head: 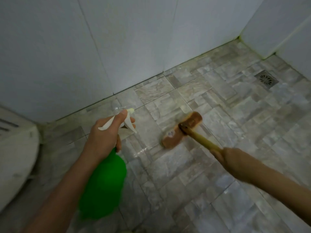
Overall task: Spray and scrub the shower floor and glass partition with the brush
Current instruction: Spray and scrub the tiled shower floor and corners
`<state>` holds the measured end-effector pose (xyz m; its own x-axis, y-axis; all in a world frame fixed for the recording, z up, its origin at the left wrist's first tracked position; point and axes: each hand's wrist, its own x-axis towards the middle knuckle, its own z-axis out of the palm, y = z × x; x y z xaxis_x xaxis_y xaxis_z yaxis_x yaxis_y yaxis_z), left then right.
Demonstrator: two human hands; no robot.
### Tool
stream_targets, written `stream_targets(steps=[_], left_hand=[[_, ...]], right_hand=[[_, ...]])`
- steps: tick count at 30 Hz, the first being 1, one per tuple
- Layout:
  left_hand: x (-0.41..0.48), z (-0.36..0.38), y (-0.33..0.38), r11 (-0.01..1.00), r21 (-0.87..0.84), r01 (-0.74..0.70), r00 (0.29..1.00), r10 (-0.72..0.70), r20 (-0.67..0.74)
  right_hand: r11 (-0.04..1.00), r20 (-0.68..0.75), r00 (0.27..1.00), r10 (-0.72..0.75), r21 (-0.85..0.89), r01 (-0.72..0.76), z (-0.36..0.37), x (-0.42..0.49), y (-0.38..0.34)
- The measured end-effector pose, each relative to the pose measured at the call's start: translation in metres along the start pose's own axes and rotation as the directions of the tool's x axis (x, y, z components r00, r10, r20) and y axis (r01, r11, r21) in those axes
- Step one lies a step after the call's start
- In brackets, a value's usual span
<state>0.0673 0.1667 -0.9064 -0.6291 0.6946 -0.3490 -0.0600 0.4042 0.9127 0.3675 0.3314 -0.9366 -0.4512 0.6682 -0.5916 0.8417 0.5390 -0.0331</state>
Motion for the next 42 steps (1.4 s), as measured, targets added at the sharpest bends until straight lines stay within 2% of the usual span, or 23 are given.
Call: stream_targets(steps=[3, 5, 7, 11, 17, 20, 23, 26, 30, 33, 35, 38, 40, 42], left_hand=[[-0.011, -0.009, -0.009, 0.999, 0.027, 0.021, 0.998, -0.02, -0.061], [-0.017, -0.018, -0.018, 0.997, 0.045, 0.059, 0.993, -0.054, -0.104], [-0.023, -0.024, -0.024, 0.996, 0.033, 0.087, 0.983, -0.08, -0.164], [-0.033, -0.037, -0.03, 0.998, -0.021, 0.058, 0.971, -0.061, -0.23], [-0.049, -0.055, -0.036, 0.998, -0.053, 0.034, 0.956, -0.048, -0.289], [-0.058, -0.06, -0.043, 0.998, -0.024, 0.057, 0.938, -0.062, -0.342], [-0.068, -0.065, -0.047, 0.997, -0.014, 0.074, 0.927, -0.074, -0.366], [-0.077, -0.076, -0.049, 0.997, -0.041, 0.062, 0.915, -0.073, -0.396], [-0.101, -0.092, -0.053, 0.994, -0.101, 0.042, 0.889, -0.084, -0.45], [-0.112, -0.099, -0.055, 0.992, -0.108, 0.06, 0.873, -0.104, -0.477], [-0.117, -0.1, -0.055, 0.994, -0.094, 0.061, 0.862, -0.1, -0.497], [-0.122, -0.1, -0.057, 0.994, -0.092, 0.067, 0.847, -0.105, -0.521], [-0.128, -0.1, -0.057, 0.994, -0.077, 0.08, 0.847, -0.109, -0.52], [-0.137, -0.1, -0.059, 0.993, -0.084, 0.079, 0.847, -0.111, -0.521]], right_hand=[[0.995, -0.009, 0.999, -0.046, -0.088, 0.045, 0.002, -0.011, -0.004], [0.995, -0.004, 0.996, -0.088, -0.035, 0.088, -0.006, 0.018, -0.039], [0.983, -0.078, 0.981, -0.177, 0.045, 0.181, -0.011, 0.063, -0.085], [0.959, -0.145, 0.955, -0.26, 0.078, 0.273, -0.022, 0.12, -0.144], [0.988, -0.094, 0.985, -0.147, 0.025, 0.15, 0.001, 0.026, -0.096], [0.982, -0.074, 0.979, -0.188, 0.002, 0.188, -0.002, 0.047, -0.142], [0.943, -0.129, 0.936, -0.328, 0.007, 0.332, -0.006, 0.087, -0.201], [0.933, -0.096, 0.928, -0.36, -0.032, 0.358, -0.004, 0.086, -0.178], [0.947, 0.024, 0.958, -0.286, -0.145, 0.287, 0.006, 0.008, -0.11], [0.908, 0.085, 0.928, -0.363, -0.193, 0.372, 0.013, 0.006, -0.15], [0.872, 0.07, 0.878, -0.474, -0.099, 0.479, 0.026, 0.028, -0.207], [0.81, 0.013, 0.814, -0.581, -0.095, 0.579, 0.038, 0.053, -0.264], [0.796, 0.036, 0.805, -0.592, -0.13, 0.591, 0.042, 0.045, -0.237], [0.79, 0.073, 0.815, -0.574, -0.214, 0.575, 0.039, 0.02, -0.178]])
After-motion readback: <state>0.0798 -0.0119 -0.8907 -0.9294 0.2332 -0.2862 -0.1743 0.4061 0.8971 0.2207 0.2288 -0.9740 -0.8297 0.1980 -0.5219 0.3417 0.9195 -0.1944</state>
